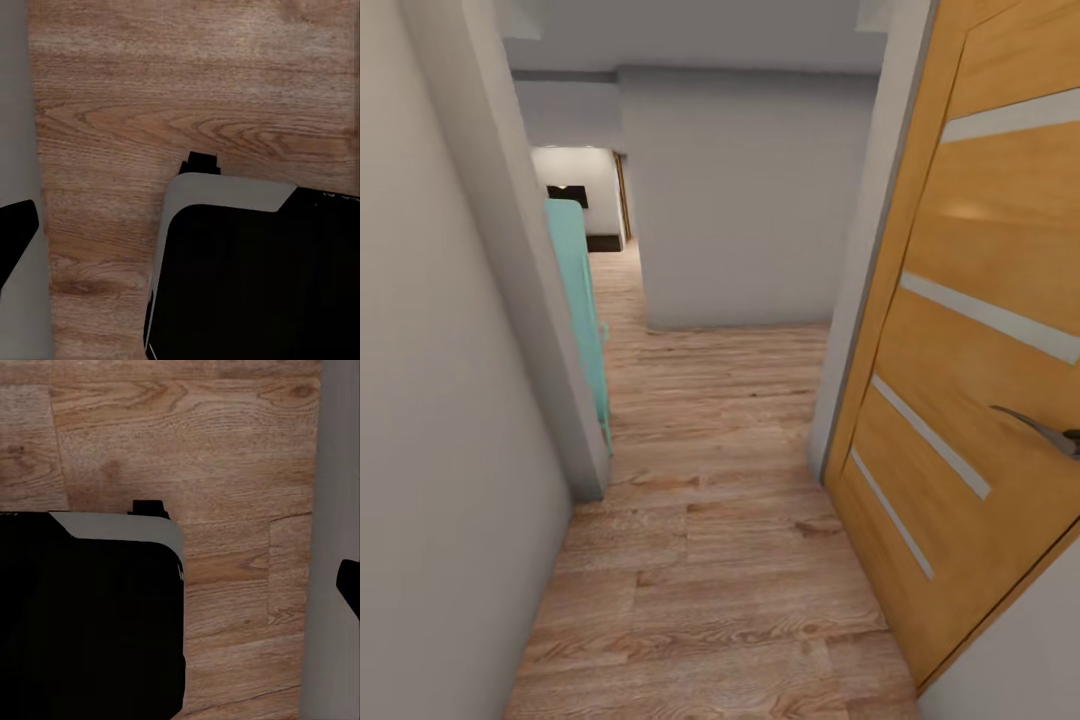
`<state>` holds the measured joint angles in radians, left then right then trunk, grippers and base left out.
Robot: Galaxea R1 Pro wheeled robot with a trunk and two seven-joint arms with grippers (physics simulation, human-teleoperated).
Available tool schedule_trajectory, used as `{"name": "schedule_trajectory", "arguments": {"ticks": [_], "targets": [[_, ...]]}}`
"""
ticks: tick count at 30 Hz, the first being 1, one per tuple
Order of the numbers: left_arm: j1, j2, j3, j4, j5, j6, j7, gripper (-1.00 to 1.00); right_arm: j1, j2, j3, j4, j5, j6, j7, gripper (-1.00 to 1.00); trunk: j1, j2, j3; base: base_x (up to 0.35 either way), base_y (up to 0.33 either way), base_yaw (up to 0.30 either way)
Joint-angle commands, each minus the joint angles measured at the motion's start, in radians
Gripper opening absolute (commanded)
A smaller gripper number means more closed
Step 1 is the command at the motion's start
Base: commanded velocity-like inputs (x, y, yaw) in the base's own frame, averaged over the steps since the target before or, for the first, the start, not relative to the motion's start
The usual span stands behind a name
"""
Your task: Move the two storage containers from the living room to the garage. In the garage, place one container on the floor and stack the other container on top of it (either order is fine).
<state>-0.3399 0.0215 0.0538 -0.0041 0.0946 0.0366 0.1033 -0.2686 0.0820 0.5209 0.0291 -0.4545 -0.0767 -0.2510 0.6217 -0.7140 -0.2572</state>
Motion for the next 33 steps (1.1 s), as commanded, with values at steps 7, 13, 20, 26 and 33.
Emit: {"name": "schedule_trajectory", "arguments": {"ticks": [7, 13, 20, 26, 33], "targets": [[-0.001, 0.0, 0.006, 0.0, 0.008, 0.005, 0.001, 1.0, -0.001, 0.001, 0.008, 0.003, -0.011, -0.006, -0.001, 1.0, 0.001, -0.001, -0.001, 0.323, 0.0, 0.001], [-0.001, -0.003, 0.006, 0.0, 0.008, 0.006, 0.001, 1.0, -0.001, 0.0, 0.008, 0.003, -0.012, -0.005, -0.001, 1.0, 0.001, -0.001, -0.001, 0.323, 0.0, 0.0], [-0.001, -0.005, 0.006, 0.0, 0.008, 0.006, 0.001, 1.0, -0.001, -0.001, 0.008, 0.003, -0.011, -0.002, 0.001, 1.0, 0.001, -0.001, -0.001, 0.323, 0.0, 0.0], [-0.001, -0.005, 0.006, 0.0, 0.008, 0.005, 0.001, 1.0, -0.001, -0.001, 0.008, 0.003, -0.011, -0.004, 0.001, 1.0, 0.001, -0.001, -0.001, 0.323, 0.0, 0.0], [-0.001, -0.005, 0.006, 0.0, 0.008, 0.005, 0.001, 1.0, -0.001, -0.001, 0.008, 0.003, -0.012, -0.004, 0.001, 1.0, 0.001, -0.001, -0.001, 0.323, 0.0, 0.0]]}}
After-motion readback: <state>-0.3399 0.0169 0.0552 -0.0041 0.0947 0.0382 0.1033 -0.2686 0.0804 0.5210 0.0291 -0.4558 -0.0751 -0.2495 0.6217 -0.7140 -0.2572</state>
